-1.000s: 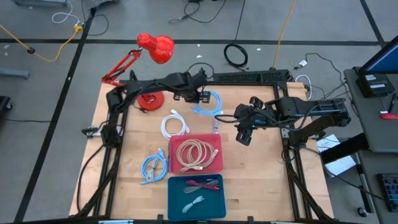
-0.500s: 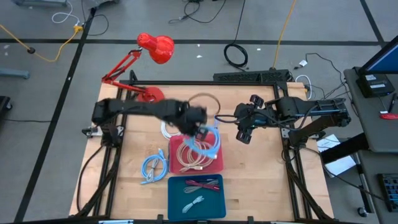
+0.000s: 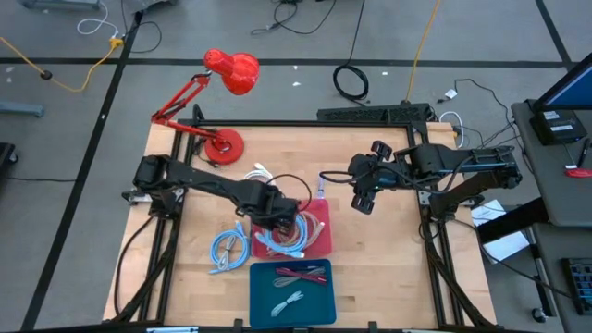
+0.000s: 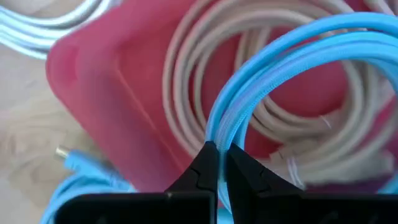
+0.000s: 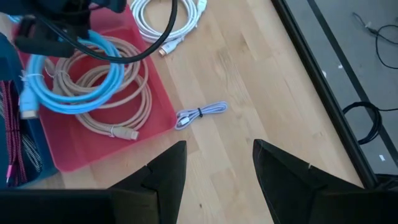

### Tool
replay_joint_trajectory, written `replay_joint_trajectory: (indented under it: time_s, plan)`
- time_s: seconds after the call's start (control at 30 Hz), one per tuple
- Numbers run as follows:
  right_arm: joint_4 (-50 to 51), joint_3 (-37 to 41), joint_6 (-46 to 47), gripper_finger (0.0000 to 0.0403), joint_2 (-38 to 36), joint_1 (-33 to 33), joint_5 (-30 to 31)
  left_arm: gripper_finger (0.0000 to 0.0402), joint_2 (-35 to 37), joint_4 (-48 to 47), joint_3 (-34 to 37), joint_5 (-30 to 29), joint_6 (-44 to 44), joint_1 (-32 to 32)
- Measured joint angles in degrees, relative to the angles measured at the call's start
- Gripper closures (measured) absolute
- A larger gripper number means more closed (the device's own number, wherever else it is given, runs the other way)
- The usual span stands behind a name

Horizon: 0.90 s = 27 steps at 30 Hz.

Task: Pick & Place USB Port
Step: Put the top blue HDMI cable into the red bin, then put the purple charger cable into the blue bin

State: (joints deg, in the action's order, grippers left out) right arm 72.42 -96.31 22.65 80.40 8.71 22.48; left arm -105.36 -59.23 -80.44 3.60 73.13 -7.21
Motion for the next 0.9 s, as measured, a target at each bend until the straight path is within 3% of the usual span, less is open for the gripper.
replay_joint_trajectory:
  time_s: [0.27,0.57,0.73,0.9]
  plan:
    - [-1.2,0.0,0.1,0.0222,0.0,0.0,0.0,0.0385,0.0,0.8,2.6,-5.8,1.6,0.2]
    - [-1.2,0.0,0.6,0.0222,0.0,0.0,-0.1,0.0316,0.3,0.7,2.6,0.1,-2.3,-0.1]
    - [-1.4,0.0,0.6,0.0222,0.0,0.0,-0.1,0.0275,3.4,0.8,2.6,-0.1,-2.6,-0.1]
    - [-2.2,0.0,0.6,0.0222,0.0,0.0,-0.2,0.025,10.8,1.0,2.6,-4.8,-1.8,0.7]
